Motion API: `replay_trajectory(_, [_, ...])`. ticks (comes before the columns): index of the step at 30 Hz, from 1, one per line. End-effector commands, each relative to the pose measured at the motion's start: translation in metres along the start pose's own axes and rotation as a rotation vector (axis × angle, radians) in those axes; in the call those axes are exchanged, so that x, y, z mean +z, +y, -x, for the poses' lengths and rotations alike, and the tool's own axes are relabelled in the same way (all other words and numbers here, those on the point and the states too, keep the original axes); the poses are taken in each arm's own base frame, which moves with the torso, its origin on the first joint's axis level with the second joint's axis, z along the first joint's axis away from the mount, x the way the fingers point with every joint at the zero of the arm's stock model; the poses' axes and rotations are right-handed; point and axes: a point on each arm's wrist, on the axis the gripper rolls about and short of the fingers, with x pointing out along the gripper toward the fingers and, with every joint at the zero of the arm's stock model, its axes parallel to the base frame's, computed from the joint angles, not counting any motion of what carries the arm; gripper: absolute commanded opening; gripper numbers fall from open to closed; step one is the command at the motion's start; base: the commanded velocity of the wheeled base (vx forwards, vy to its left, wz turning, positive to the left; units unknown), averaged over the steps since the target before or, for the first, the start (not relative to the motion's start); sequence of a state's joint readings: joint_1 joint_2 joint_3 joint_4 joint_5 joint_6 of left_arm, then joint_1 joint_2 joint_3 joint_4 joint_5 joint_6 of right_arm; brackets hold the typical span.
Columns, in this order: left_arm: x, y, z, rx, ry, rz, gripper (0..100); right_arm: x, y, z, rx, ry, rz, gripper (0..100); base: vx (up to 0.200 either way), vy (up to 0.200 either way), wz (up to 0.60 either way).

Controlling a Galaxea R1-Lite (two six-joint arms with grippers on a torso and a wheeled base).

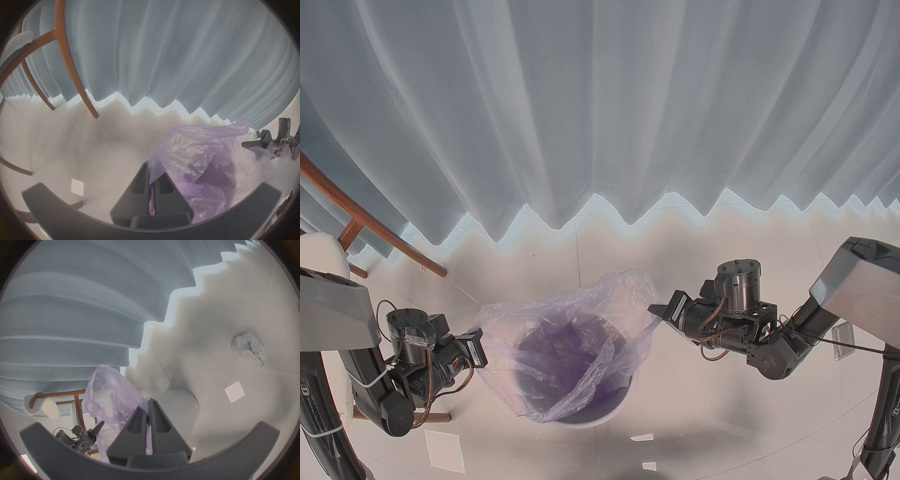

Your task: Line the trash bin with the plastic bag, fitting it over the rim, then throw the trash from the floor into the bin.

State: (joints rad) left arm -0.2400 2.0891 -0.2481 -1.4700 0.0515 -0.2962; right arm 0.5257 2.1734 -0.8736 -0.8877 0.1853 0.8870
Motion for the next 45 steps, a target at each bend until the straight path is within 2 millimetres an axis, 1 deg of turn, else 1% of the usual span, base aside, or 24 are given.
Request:
replay_trajectory(1, [-0.011, 0.006, -0.003, 0.030, 0.046, -0.004, 0, -0.003, -0.011, -0.009, -0.019, 0.009, -0.017, 0, 0.000, 0.000, 0.00])
replay_trajectory(14, [-0.023, 0.010, -0.007, 0.047, 0.096, -0.007, 0, -0.014, -0.022, -0.016, -0.045, 0.039, -0.020, 0, 0.000, 0.000, 0.00])
replay_trajectory(15, [-0.025, 0.010, -0.008, 0.048, 0.103, -0.007, 0, -0.017, -0.025, -0.019, -0.055, 0.049, -0.020, 0, 0.000, 0.000, 0.00])
replay_trajectory(24, [-0.031, 0.013, -0.011, 0.059, 0.125, -0.007, 0, -0.023, -0.033, -0.023, -0.075, 0.069, -0.023, 0, 0.000, 0.000, 0.00])
replay_trajectory(28, [-0.040, 0.015, -0.010, 0.074, 0.165, -0.013, 0, -0.028, -0.040, -0.027, -0.093, 0.083, -0.026, 0, 0.000, 0.000, 0.00])
replay_trajectory(31, [-0.044, 0.016, -0.008, 0.090, 0.181, -0.019, 0, -0.028, -0.041, -0.027, -0.095, 0.085, -0.025, 0, 0.000, 0.000, 0.00])
replay_trajectory(35, [-0.050, 0.017, -0.011, 0.105, 0.199, -0.023, 0, -0.032, -0.042, -0.029, -0.101, 0.098, -0.025, 0, 0.000, 0.000, 0.00])
replay_trajectory(37, [-0.052, 0.017, -0.013, 0.108, 0.196, -0.023, 0, -0.037, -0.044, -0.031, -0.106, 0.109, -0.018, 0, 0.000, 0.000, 0.00])
replay_trajectory(40, [-0.053, 0.017, -0.014, 0.106, 0.191, -0.026, 0, -0.039, -0.045, -0.031, -0.110, 0.114, -0.013, 0, 0.000, 0.000, 0.00])
replay_trajectory(42, [-0.058, 0.018, -0.017, 0.107, 0.200, -0.029, 0, -0.043, -0.049, -0.033, -0.119, 0.125, -0.011, 0, 0.000, 0.000, 0.00])
replay_trajectory(45, [-0.058, 0.018, -0.024, 0.099, 0.180, -0.037, 0, -0.045, -0.046, -0.035, -0.106, 0.123, -0.004, 0, 0.000, 0.000, 0.00])
